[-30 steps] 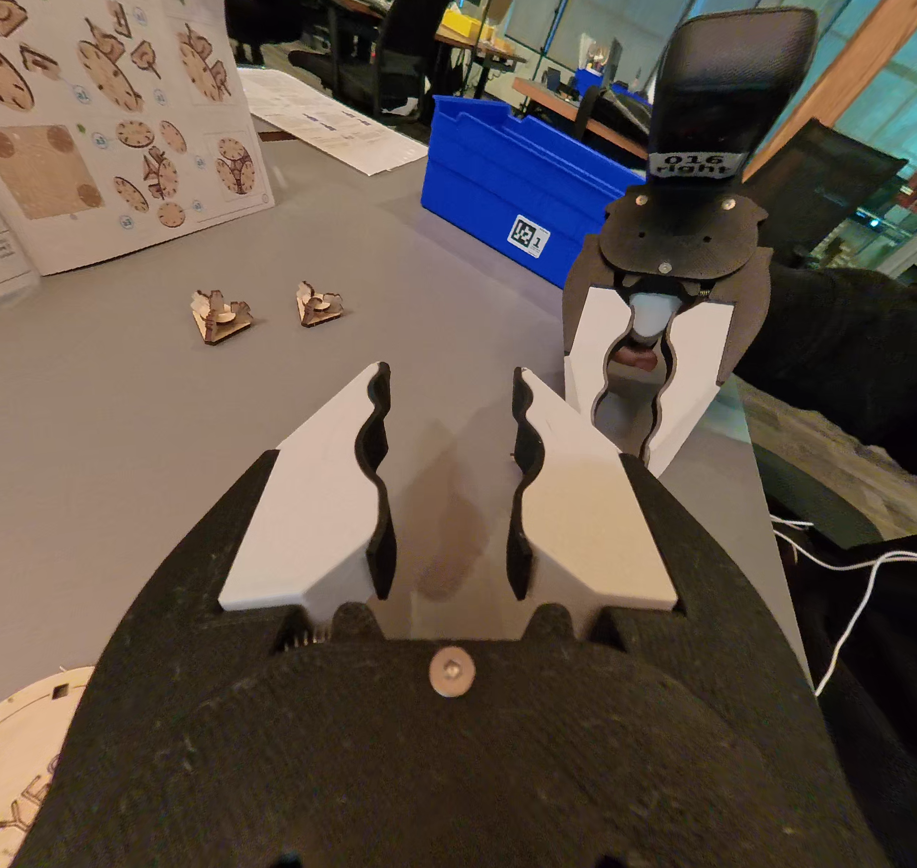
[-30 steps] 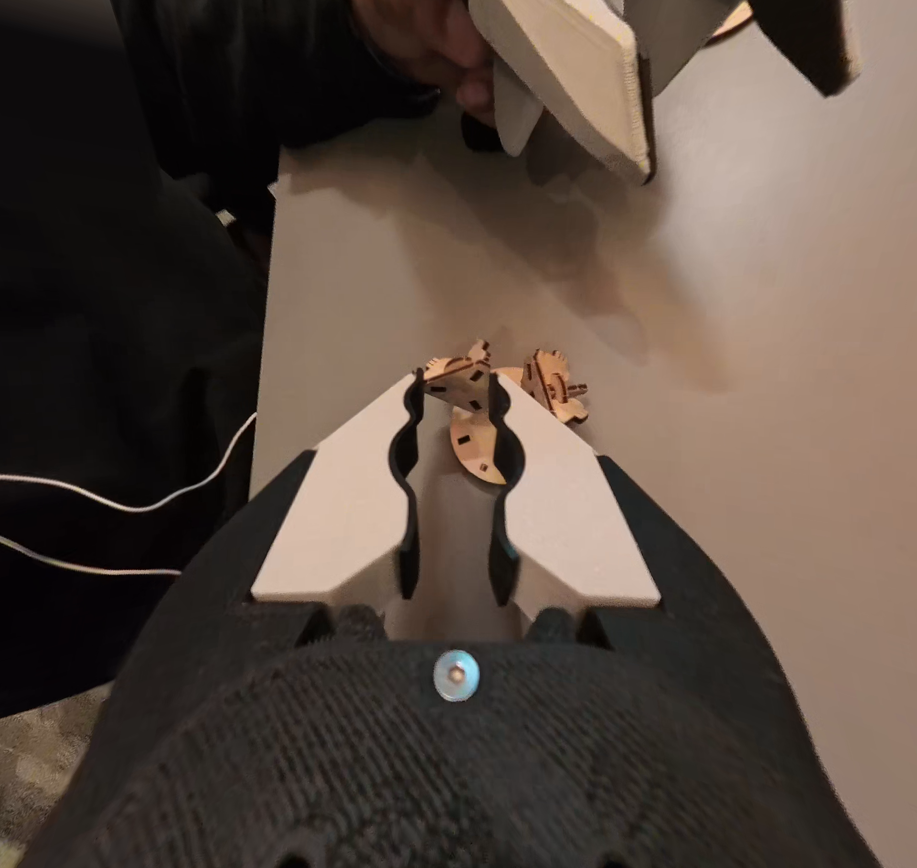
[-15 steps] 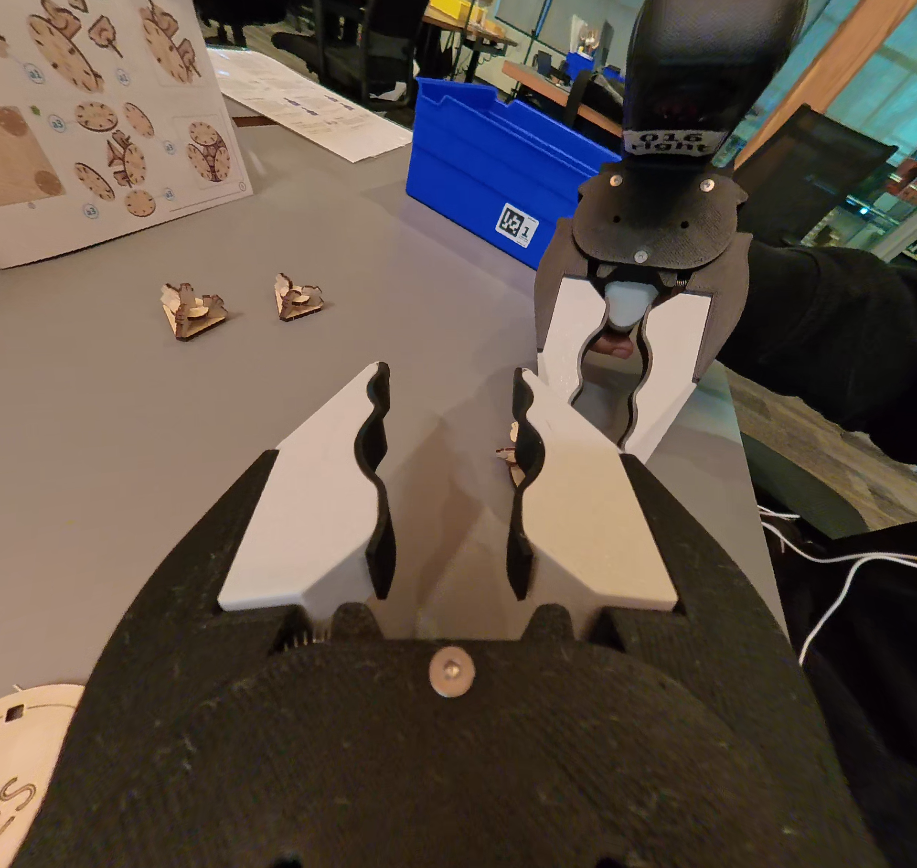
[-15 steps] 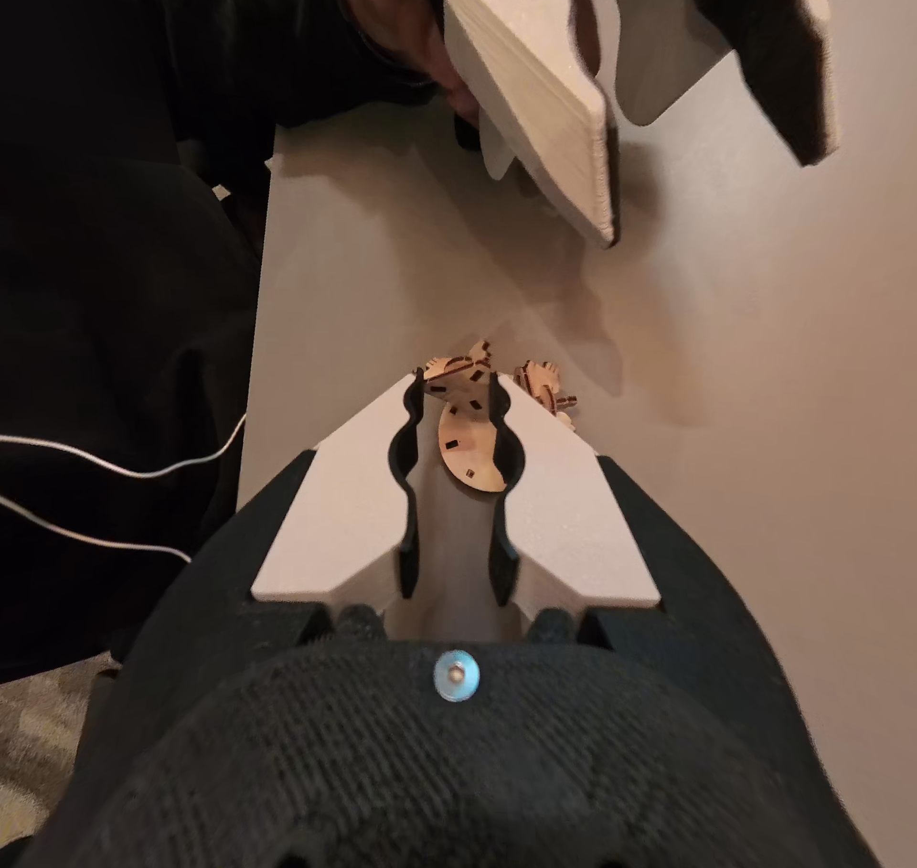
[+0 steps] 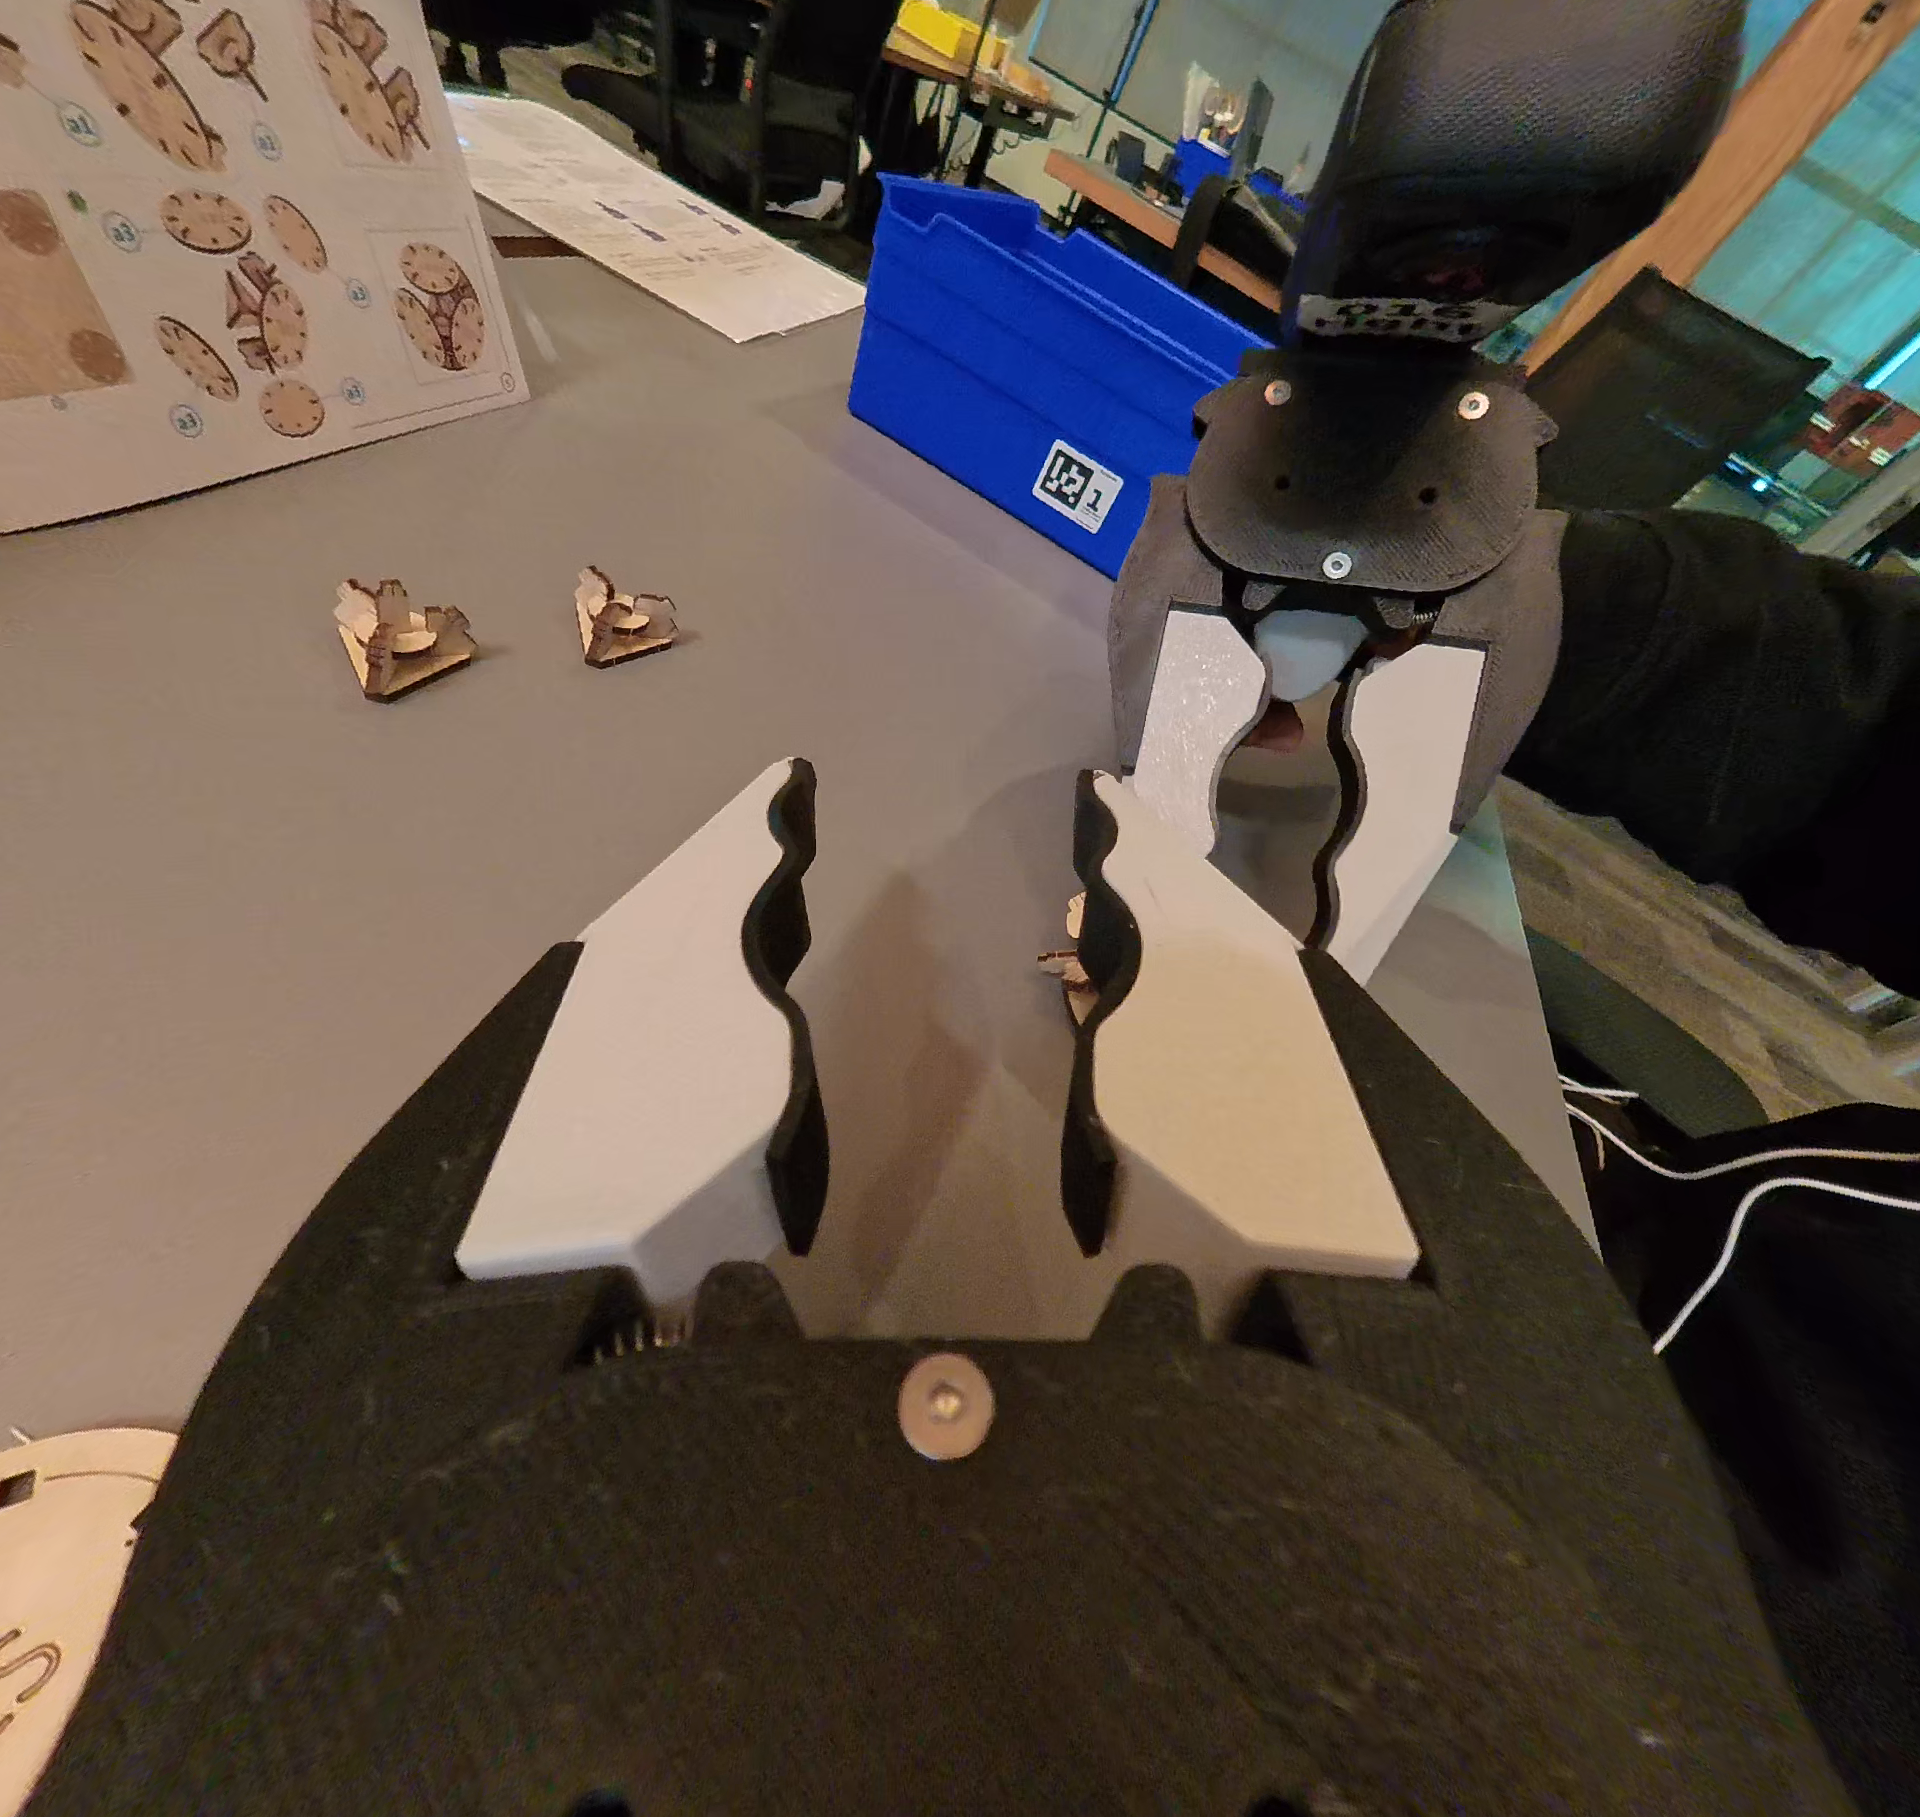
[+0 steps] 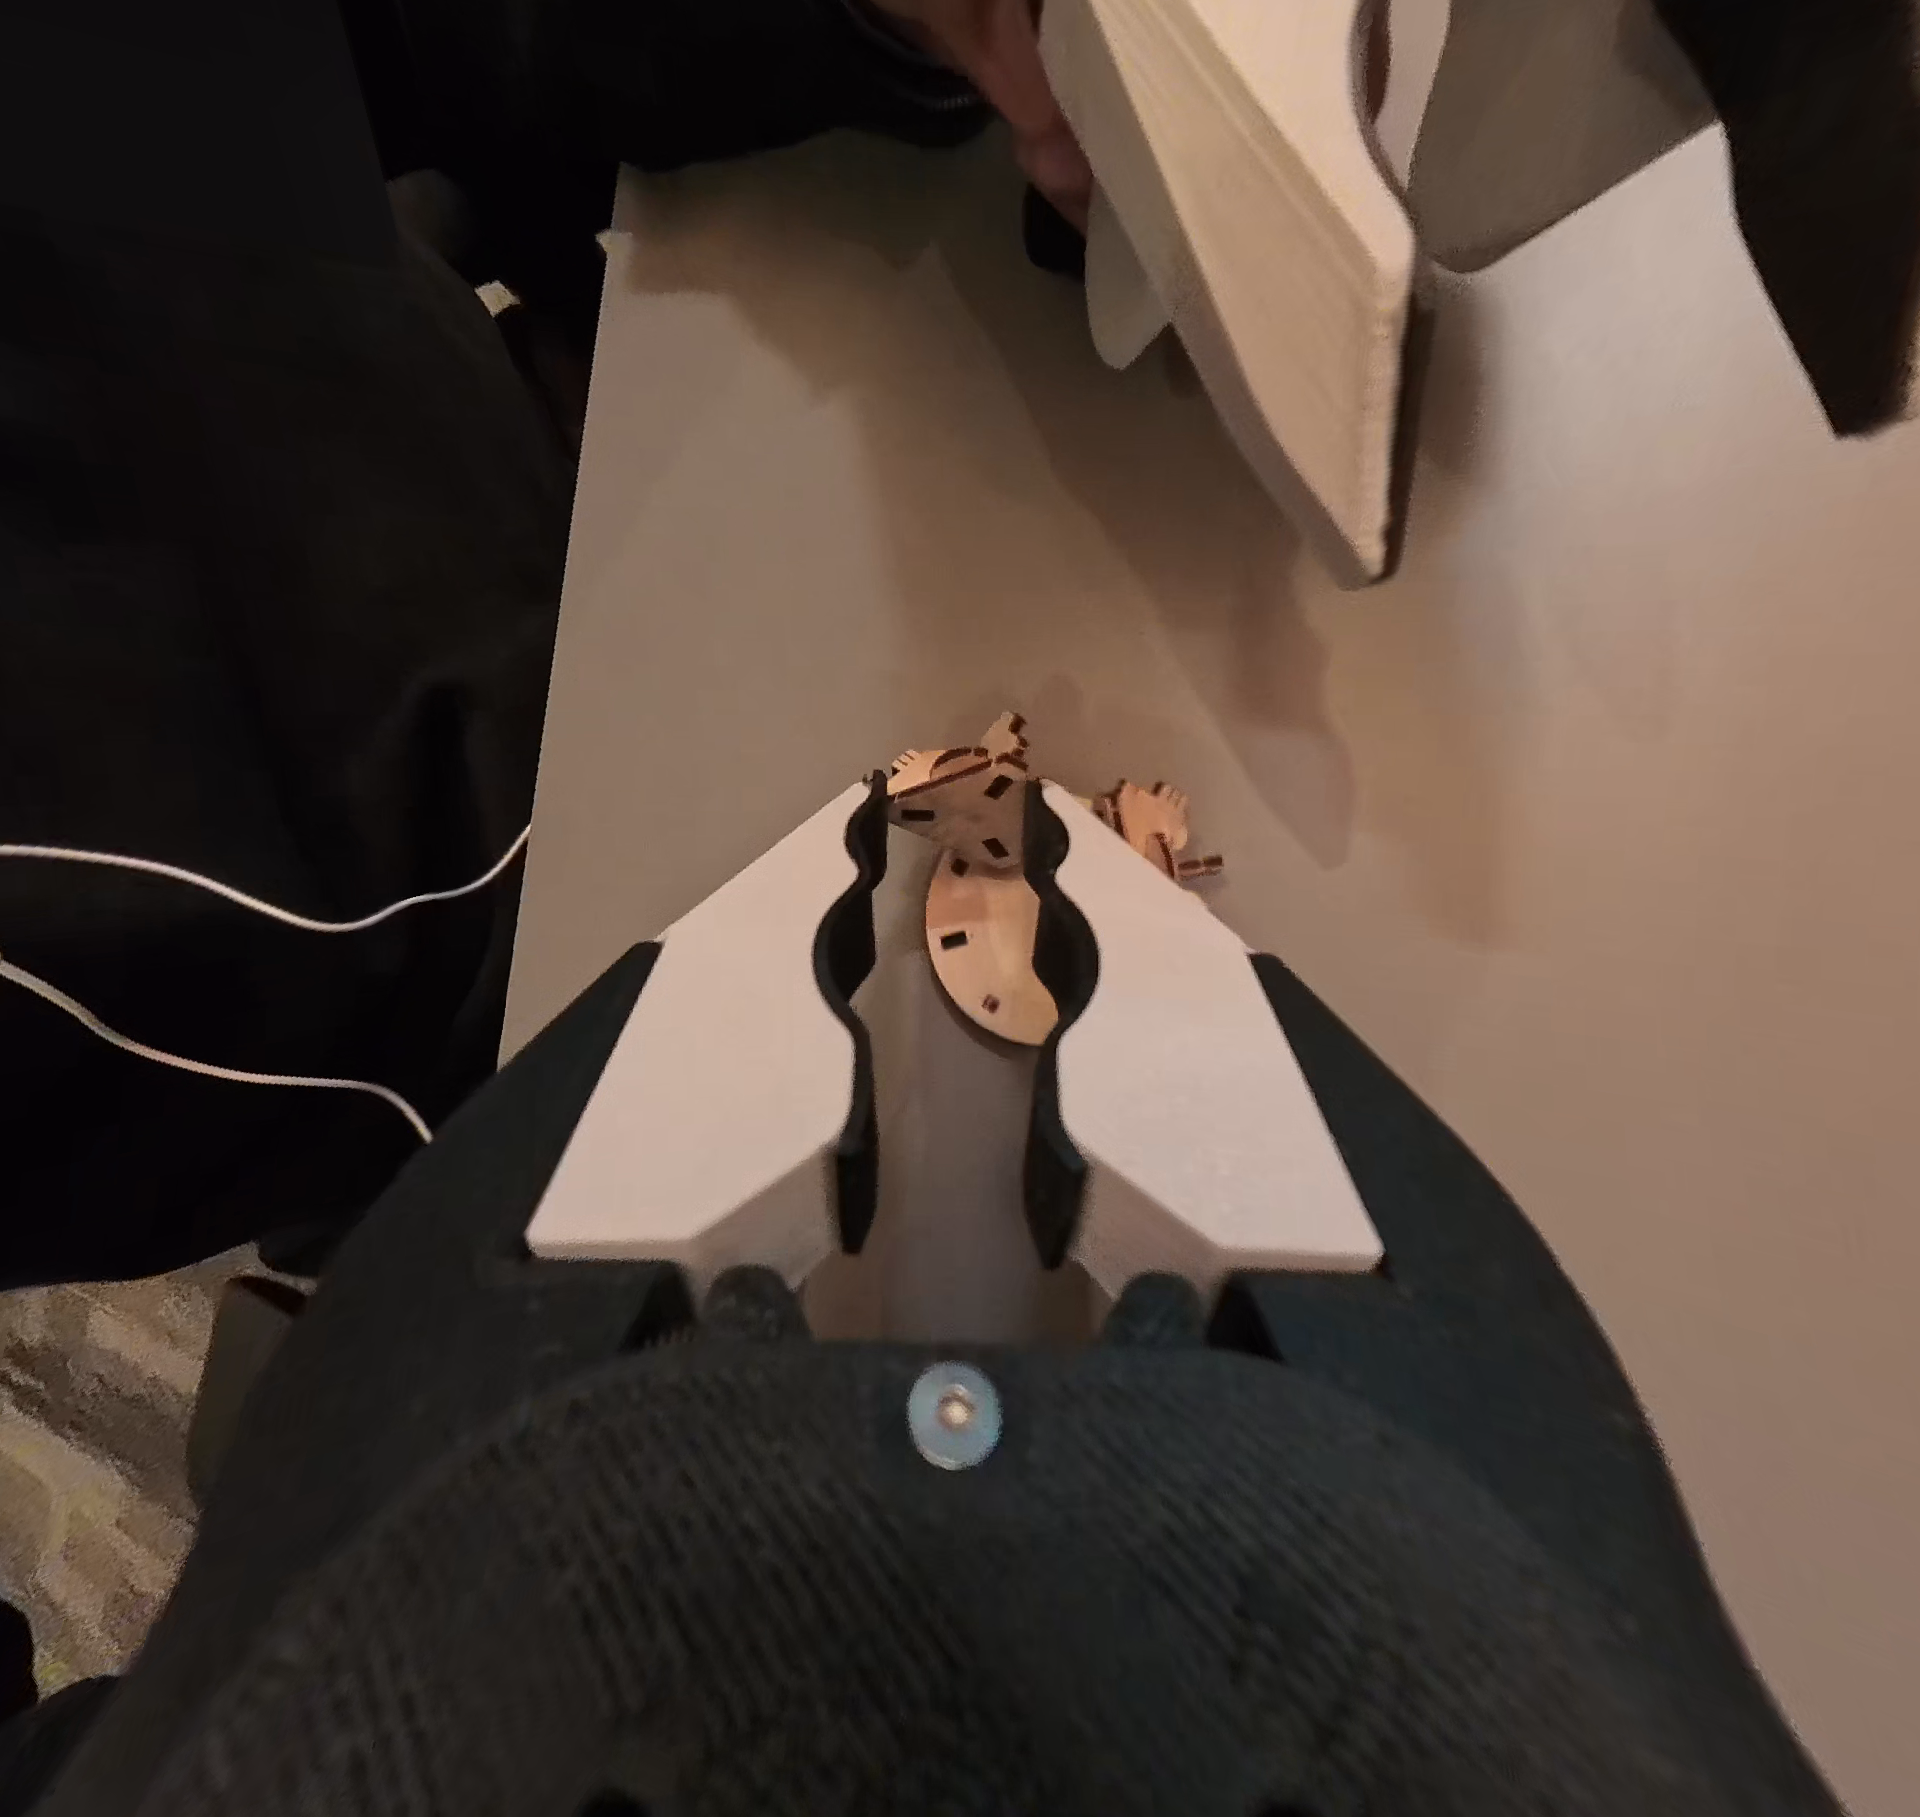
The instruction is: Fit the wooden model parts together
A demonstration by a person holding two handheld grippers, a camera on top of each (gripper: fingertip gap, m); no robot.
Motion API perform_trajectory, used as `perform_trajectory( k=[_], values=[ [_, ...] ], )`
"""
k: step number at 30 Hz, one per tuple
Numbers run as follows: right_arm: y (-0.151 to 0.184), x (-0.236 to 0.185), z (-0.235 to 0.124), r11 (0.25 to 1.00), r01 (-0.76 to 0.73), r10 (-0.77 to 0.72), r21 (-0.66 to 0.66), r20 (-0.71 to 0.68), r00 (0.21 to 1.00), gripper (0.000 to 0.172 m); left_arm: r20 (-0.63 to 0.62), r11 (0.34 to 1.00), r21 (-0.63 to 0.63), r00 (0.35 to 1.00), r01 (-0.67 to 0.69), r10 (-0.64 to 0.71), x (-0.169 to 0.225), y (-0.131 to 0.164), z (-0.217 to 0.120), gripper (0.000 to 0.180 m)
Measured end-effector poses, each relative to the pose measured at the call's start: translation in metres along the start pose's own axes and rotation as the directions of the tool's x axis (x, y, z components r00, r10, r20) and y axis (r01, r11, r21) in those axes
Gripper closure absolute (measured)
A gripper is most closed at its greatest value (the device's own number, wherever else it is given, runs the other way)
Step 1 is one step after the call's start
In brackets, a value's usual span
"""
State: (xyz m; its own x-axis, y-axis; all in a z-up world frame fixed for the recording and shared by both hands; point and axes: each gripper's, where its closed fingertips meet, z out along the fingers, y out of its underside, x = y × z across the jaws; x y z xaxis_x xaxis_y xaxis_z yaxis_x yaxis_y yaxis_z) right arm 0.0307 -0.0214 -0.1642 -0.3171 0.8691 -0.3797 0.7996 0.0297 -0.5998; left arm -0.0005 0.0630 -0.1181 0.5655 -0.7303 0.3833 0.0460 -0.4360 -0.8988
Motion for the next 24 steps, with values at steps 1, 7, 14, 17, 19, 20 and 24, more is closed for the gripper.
perform_trajectory(
  k=[1,7,14,17,19,20,24],
  values=[
    [-0.0002,-0.0002,0.0011,1.000,0.009,-0.009,-0.015,-0.002,1.000,0.147,-0.001,1.000,0.000,1.000,0.000,0.000,0.0000,0.0000,0.0001,0.132],
    [-0.0036,-0.0013,-0.0008,0.999,0.031,-0.030,-0.036,0.008,1.000,0.147,-0.003,1.000,-0.002,1.000,-0.007,0.007,0.0010,0.0002,0.0002,0.132],
    [0.0009,0.0033,-0.0031,0.999,0.013,-0.013,-0.044,0.019,1.000,0.147,-0.010,1.000,-0.010,1.000,-0.008,0.008,0.0031,0.0015,0.0012,0.132],
    [0.0007,0.0021,-0.0021,0.999,0.017,-0.016,-0.041,0.031,0.999,0.147,-0.011,1.000,-0.009,1.000,-0.004,0.004,0.0027,0.0016,0.0011,0.132],
    [0.0005,0.0006,-0.0017,0.999,0.021,-0.020,-0.043,0.039,0.999,0.147,-0.012,1.000,-0.008,1.000,0.002,-0.002,0.0022,0.0014,0.0010,0.132],
    [0.0003,0.0002,-0.0015,0.999,0.022,-0.020,-0.042,0.042,0.999,0.147,-0.012,1.000,-0.007,1.000,0.004,-0.004,0.0019,0.0013,0.0009,0.132],
    [0.0022,0.0007,-0.0013,0.998,0.022,-0.020,-0.051,0.049,0.999,0.147,-0.012,1.000,-0.006,1.000,0.002,-0.002,0.0021,0.0011,0.0008,0.132]
  ],
)
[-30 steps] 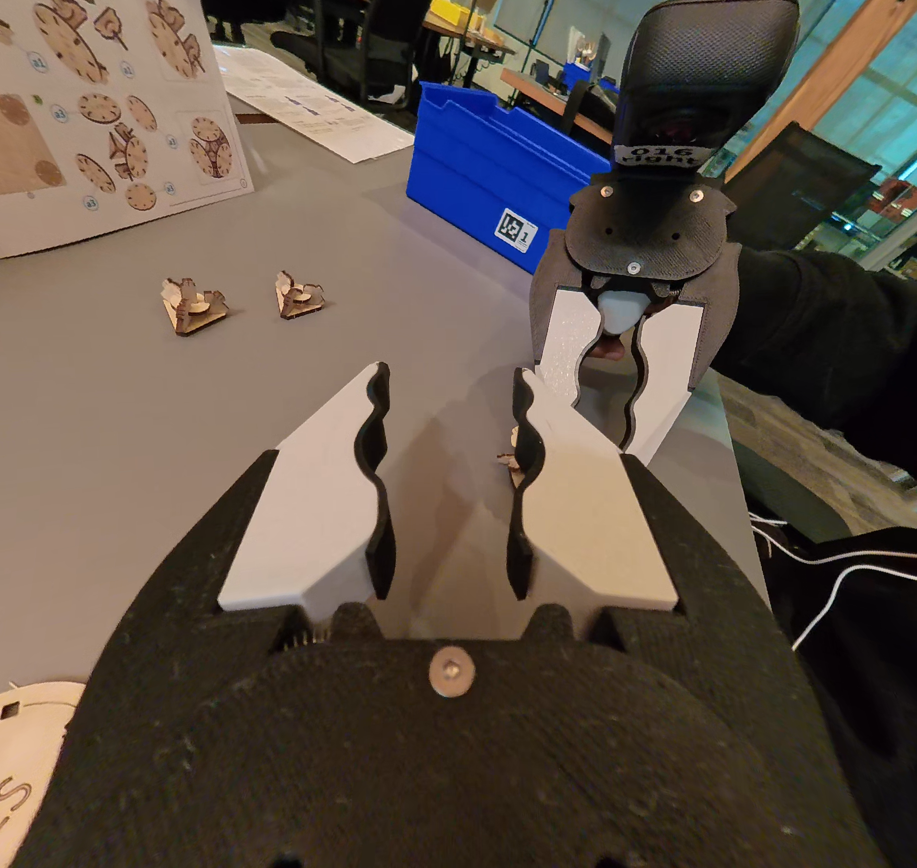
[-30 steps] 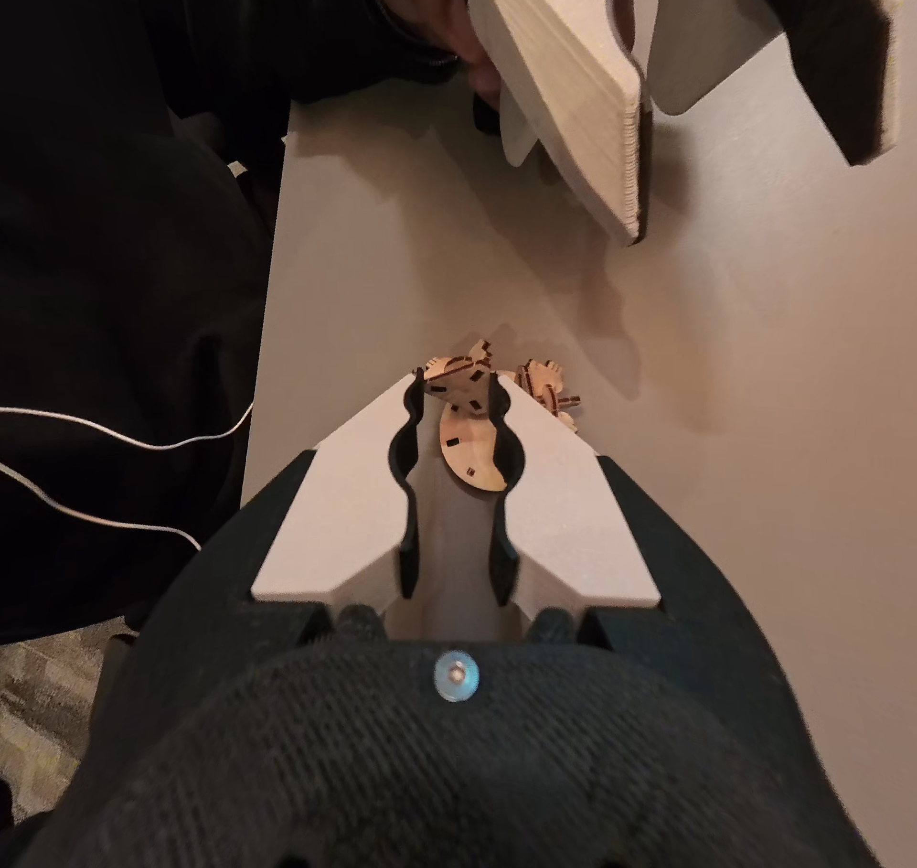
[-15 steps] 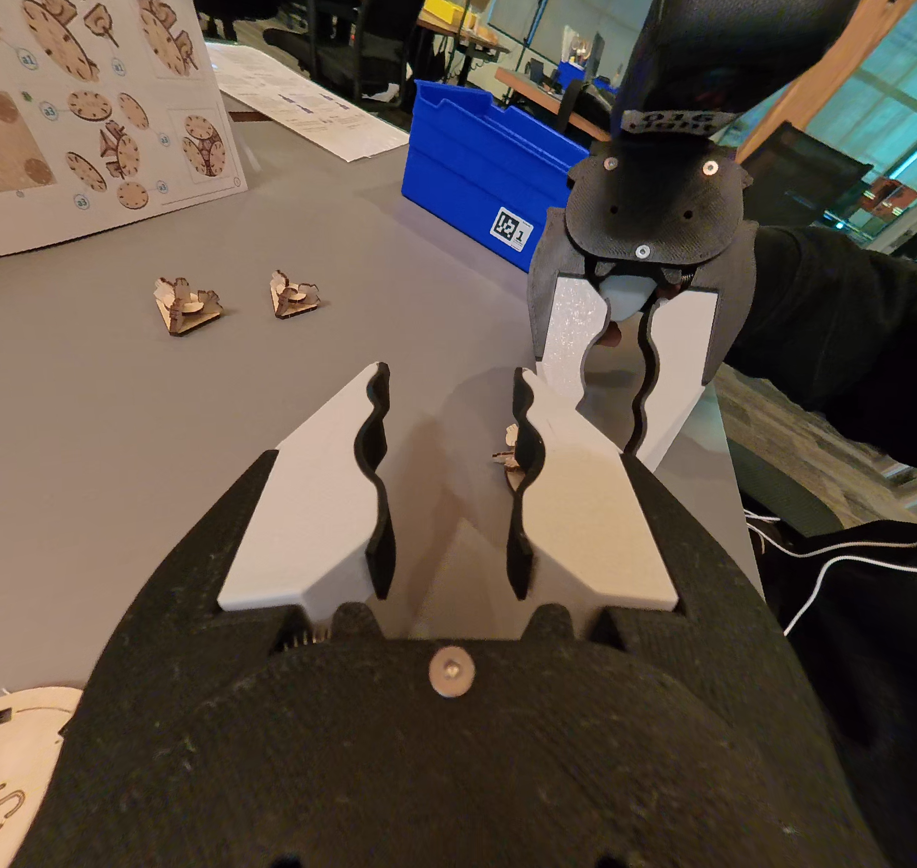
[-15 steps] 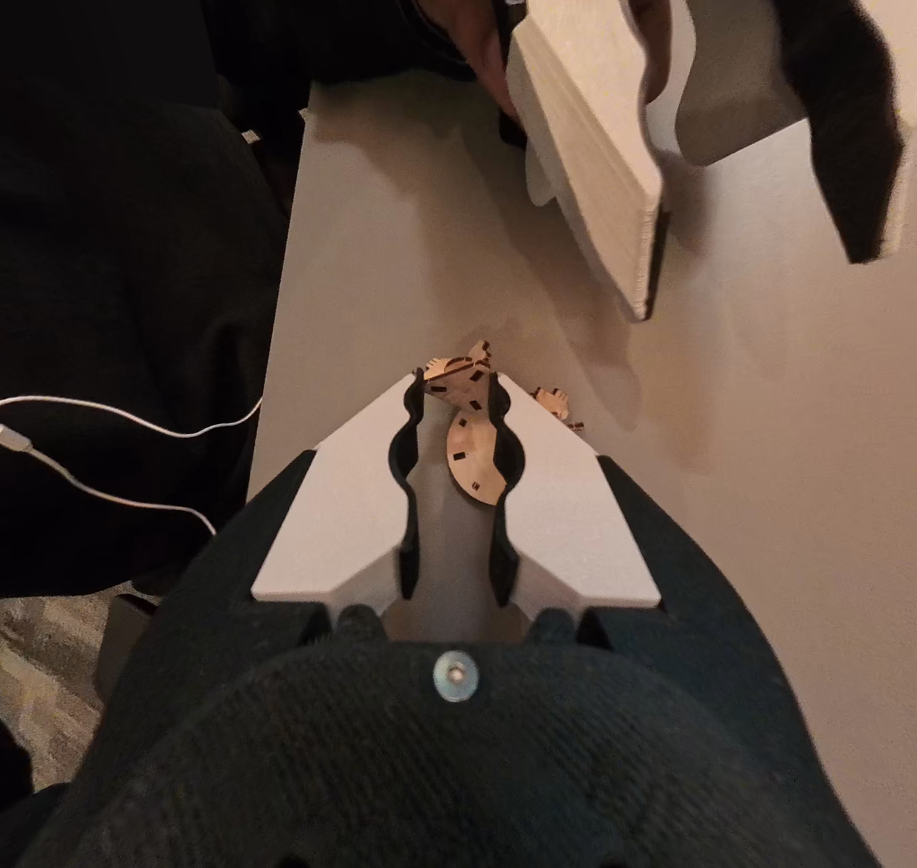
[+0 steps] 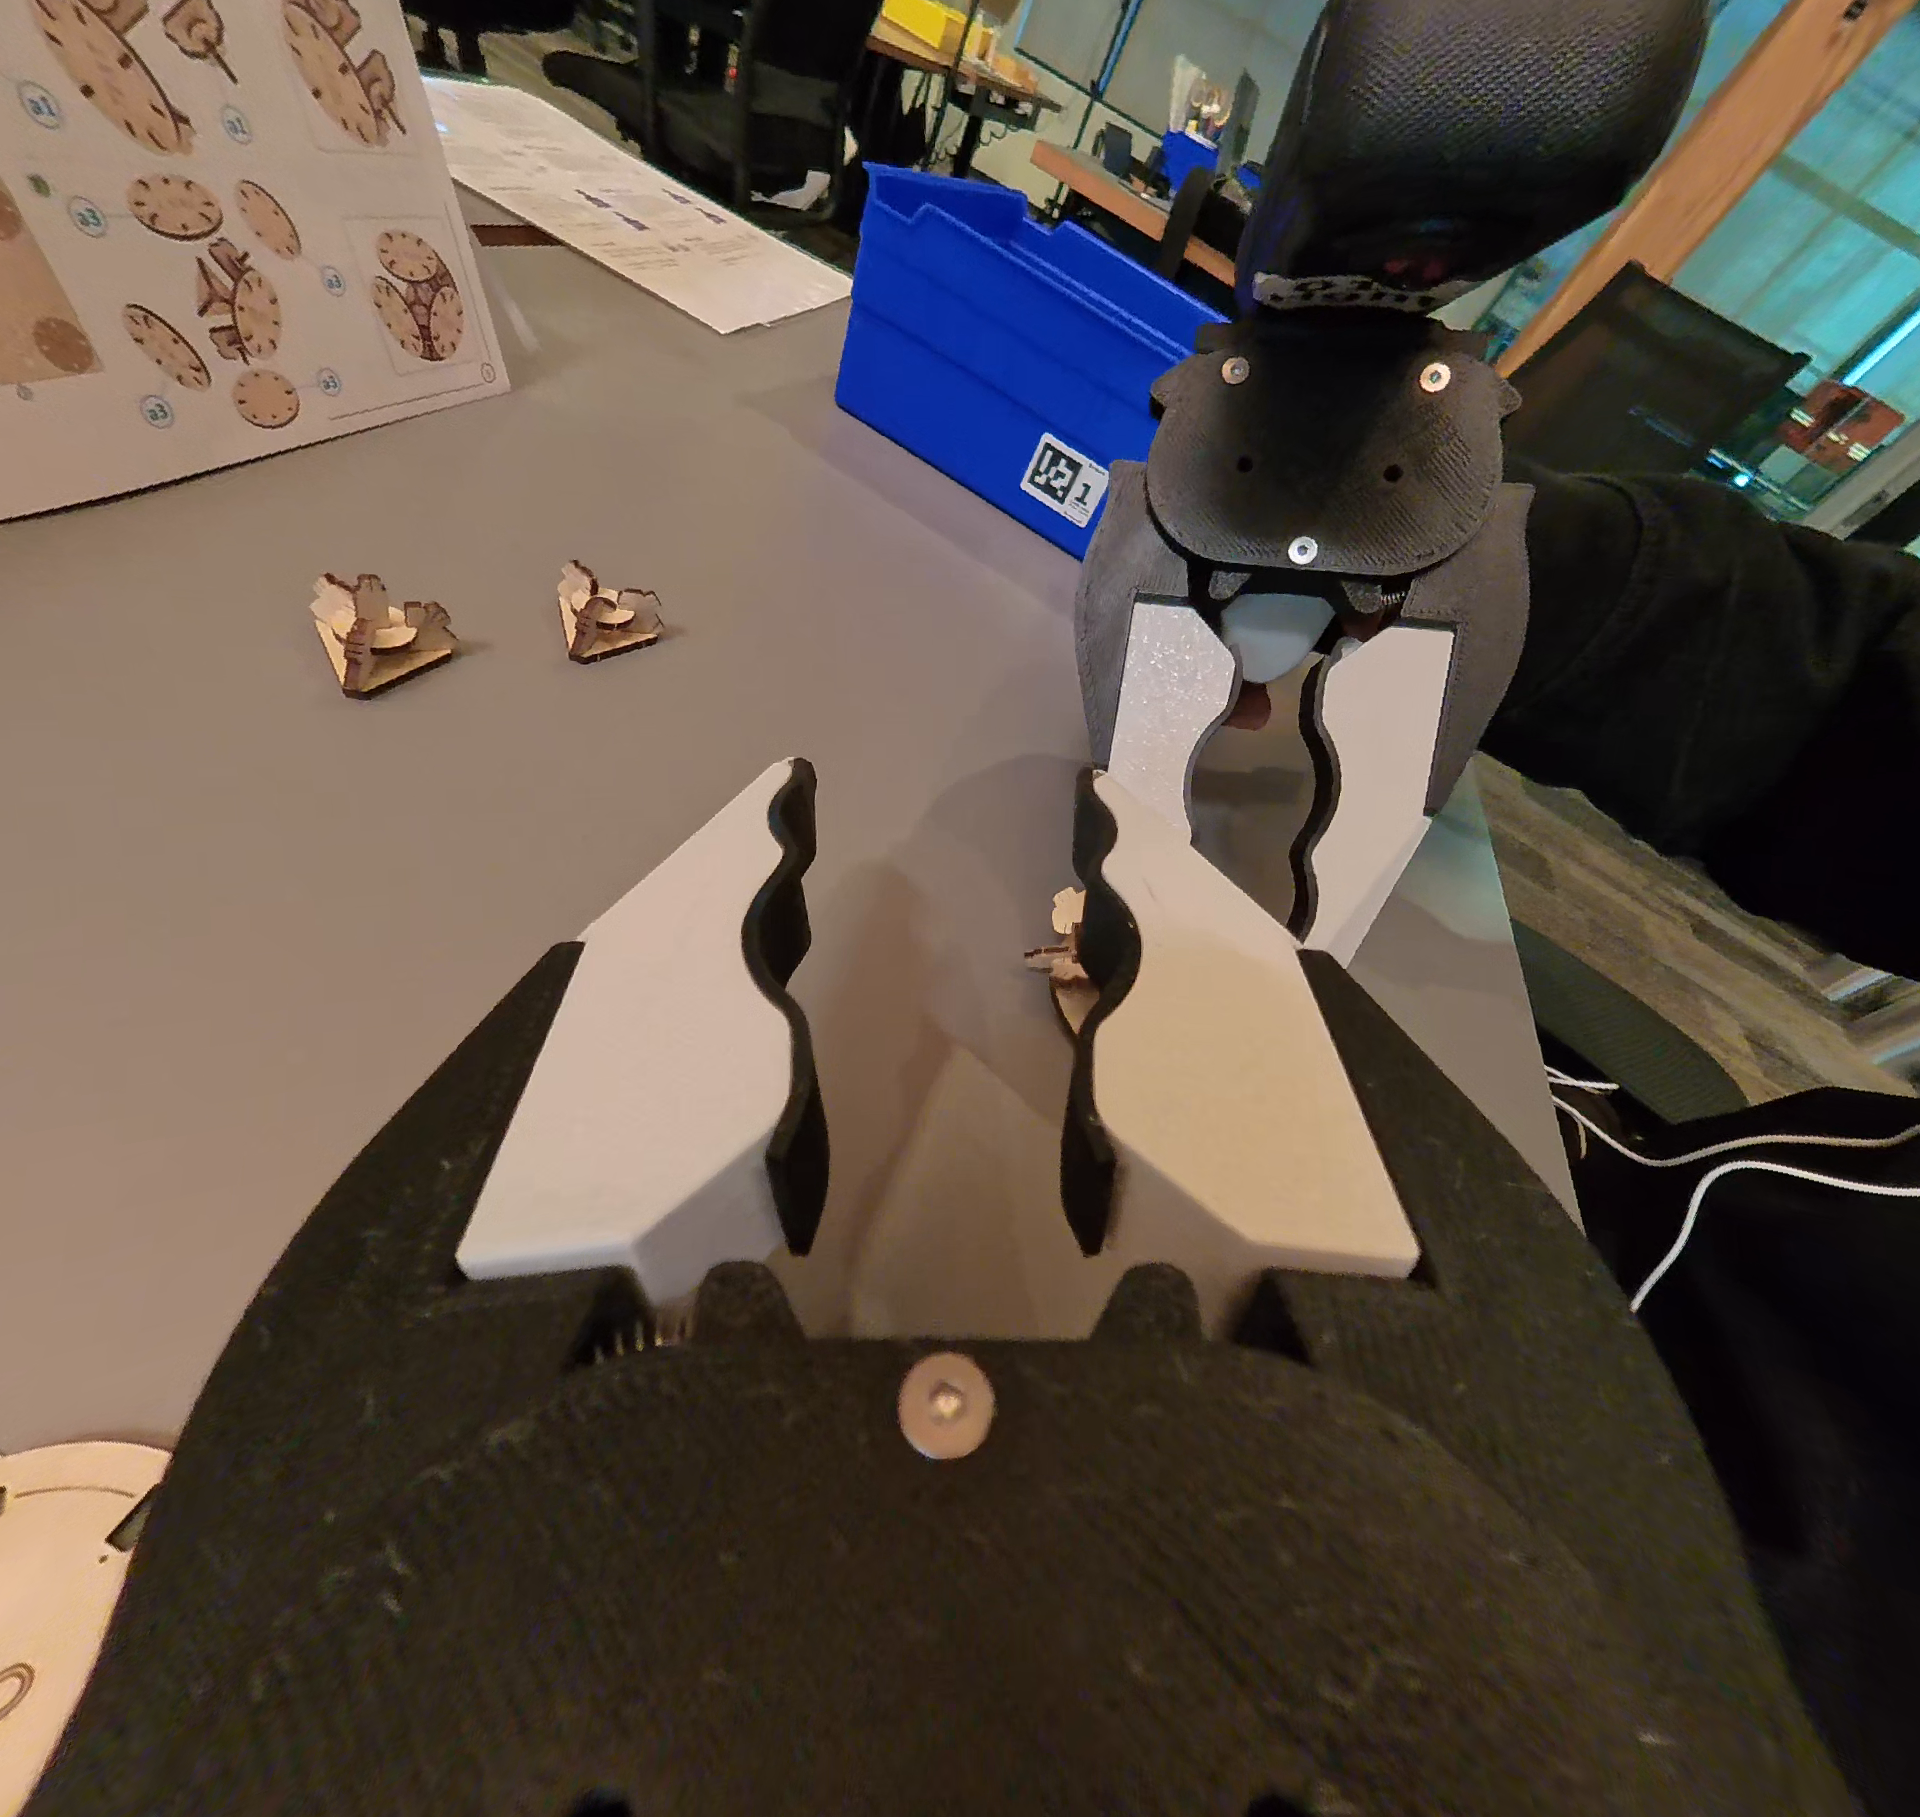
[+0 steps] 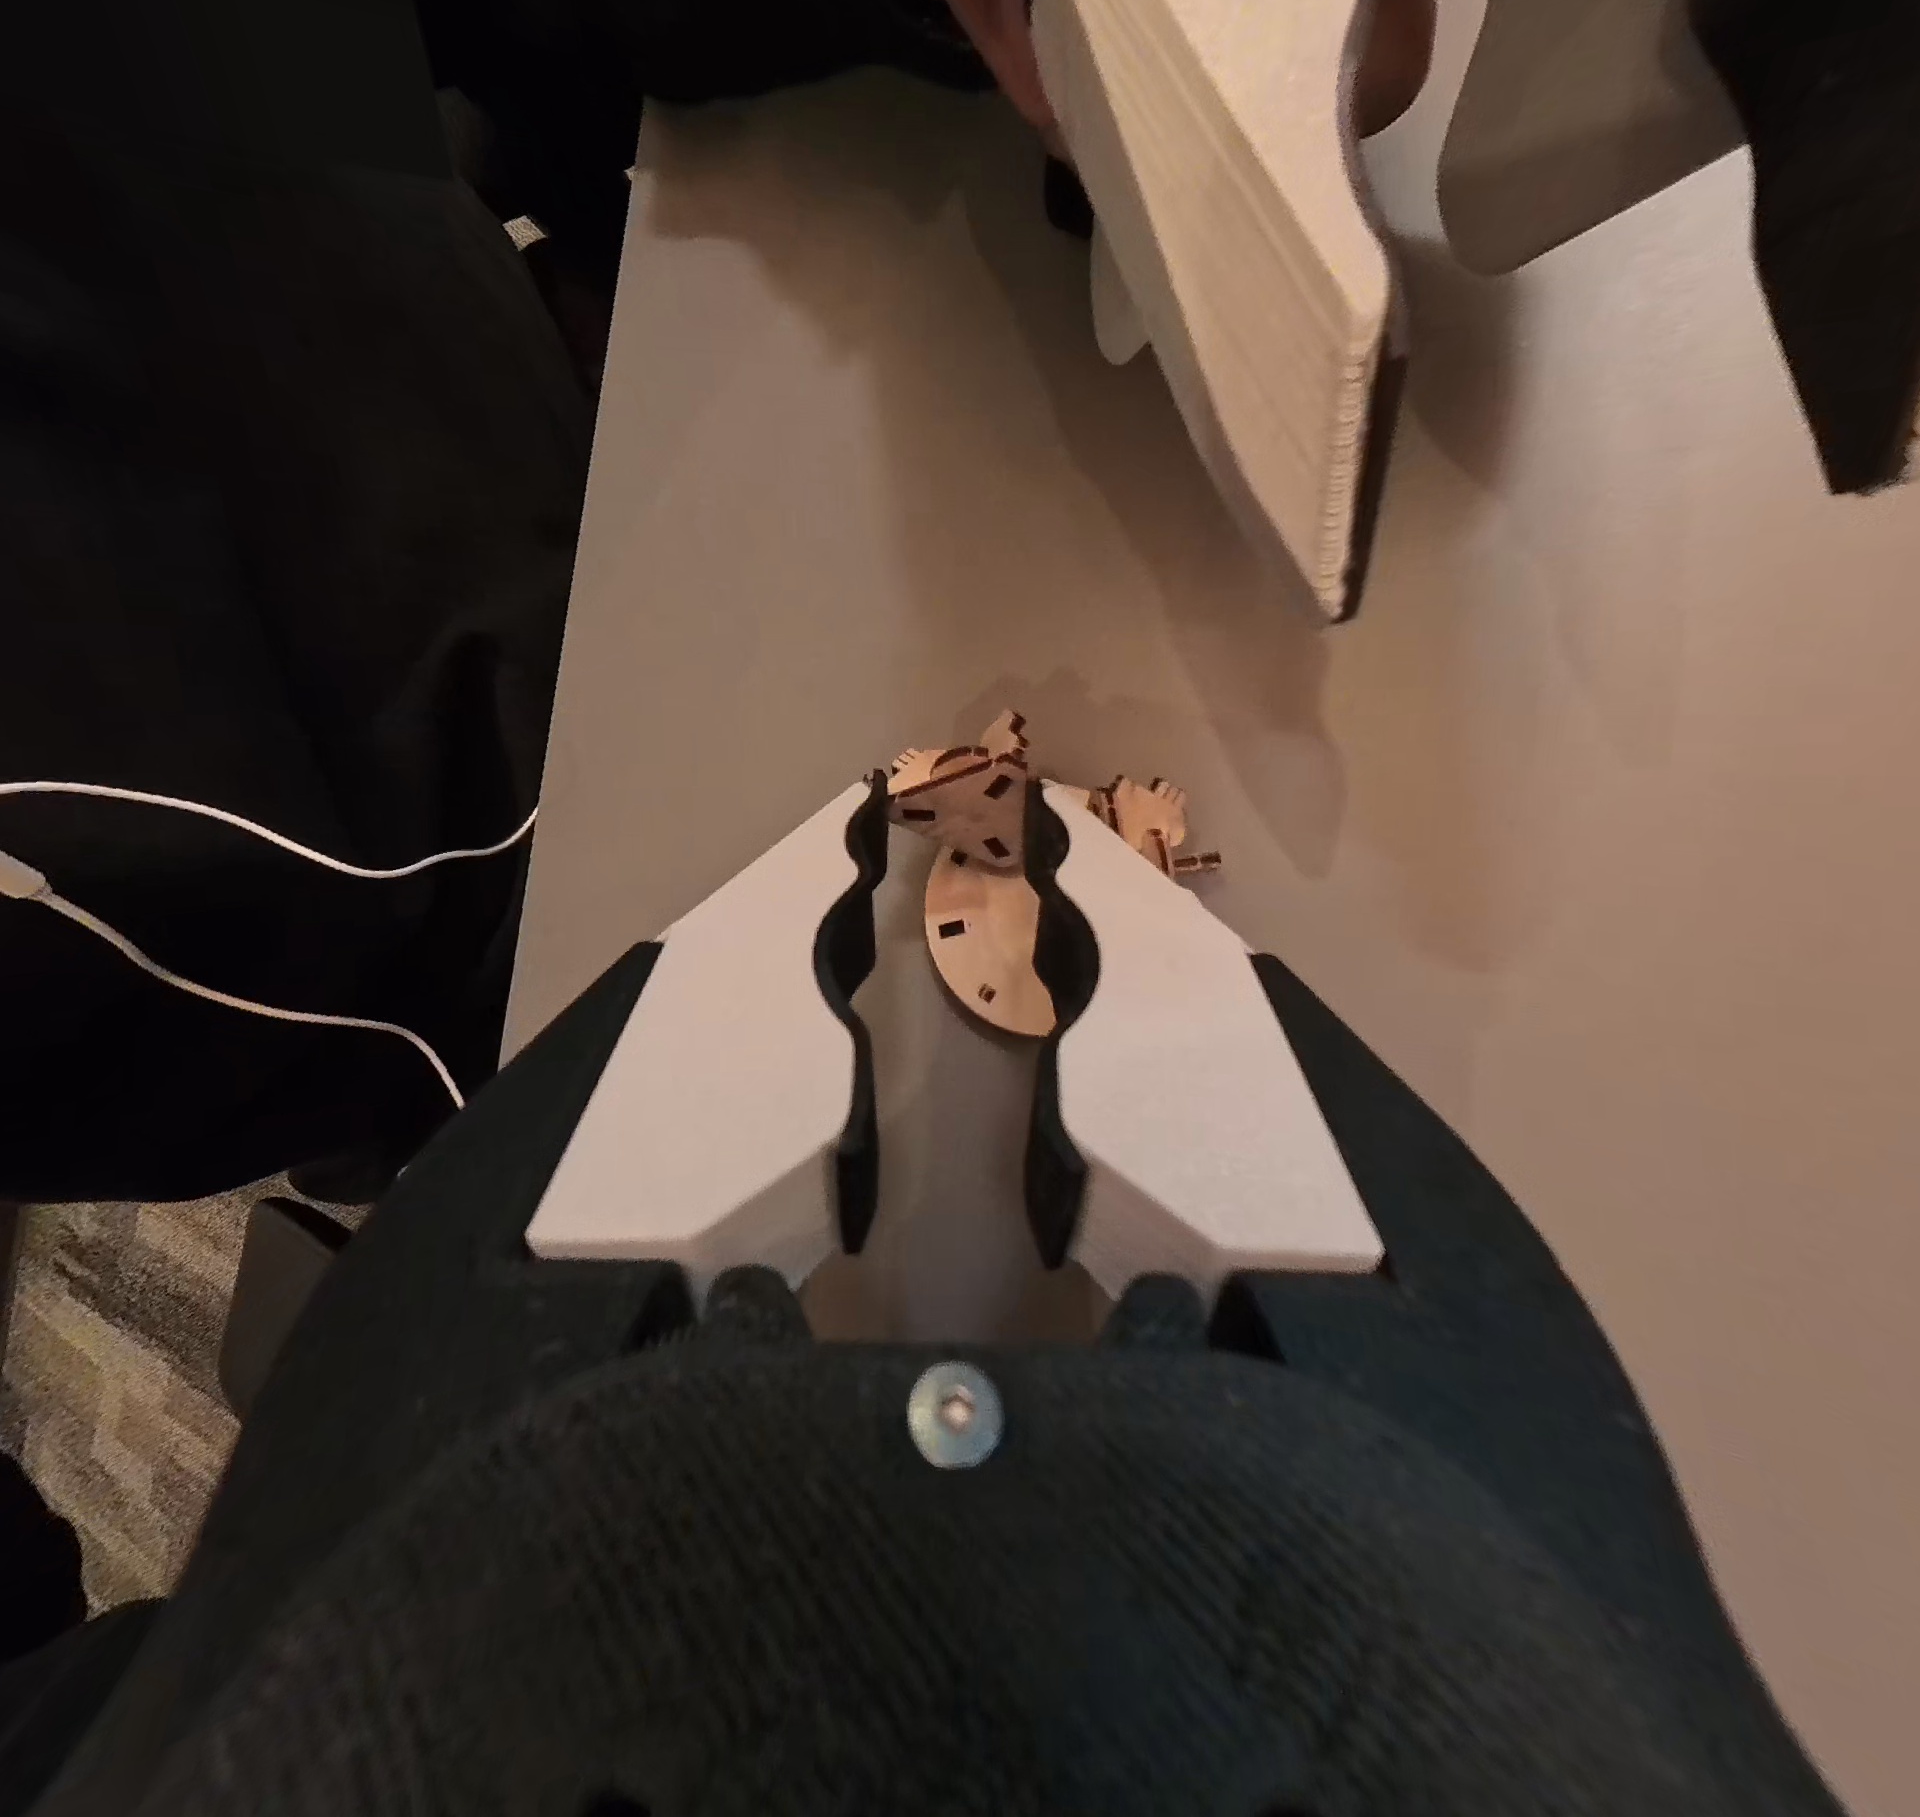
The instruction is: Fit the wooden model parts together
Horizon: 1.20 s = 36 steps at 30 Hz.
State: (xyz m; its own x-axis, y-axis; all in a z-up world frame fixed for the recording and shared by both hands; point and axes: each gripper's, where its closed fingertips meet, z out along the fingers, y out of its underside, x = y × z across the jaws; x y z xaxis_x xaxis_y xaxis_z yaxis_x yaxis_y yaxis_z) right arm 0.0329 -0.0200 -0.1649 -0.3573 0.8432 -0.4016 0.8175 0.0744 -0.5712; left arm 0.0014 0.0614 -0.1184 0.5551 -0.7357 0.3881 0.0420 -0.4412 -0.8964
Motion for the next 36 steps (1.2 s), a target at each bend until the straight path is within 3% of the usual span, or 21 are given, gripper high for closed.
perform_trajectory(
  k=[30,36],
  values=[
    [0.001,0.001,-0.002,1.000,0.003,-0.003,0.019,0.021,1.000,0.147,-0.009,1.000,-0.002,1.000,-0.010,0.010,0.002,0.000,0.000,0.133],
    [0.002,0.002,-0.003,0.998,-0.004,0.002,0.060,0.024,1.000,0.147,-0.156,0.997,-0.033,0.986,-0.073,0.067,0.032,0.008,0.003,0.137]
  ],
)
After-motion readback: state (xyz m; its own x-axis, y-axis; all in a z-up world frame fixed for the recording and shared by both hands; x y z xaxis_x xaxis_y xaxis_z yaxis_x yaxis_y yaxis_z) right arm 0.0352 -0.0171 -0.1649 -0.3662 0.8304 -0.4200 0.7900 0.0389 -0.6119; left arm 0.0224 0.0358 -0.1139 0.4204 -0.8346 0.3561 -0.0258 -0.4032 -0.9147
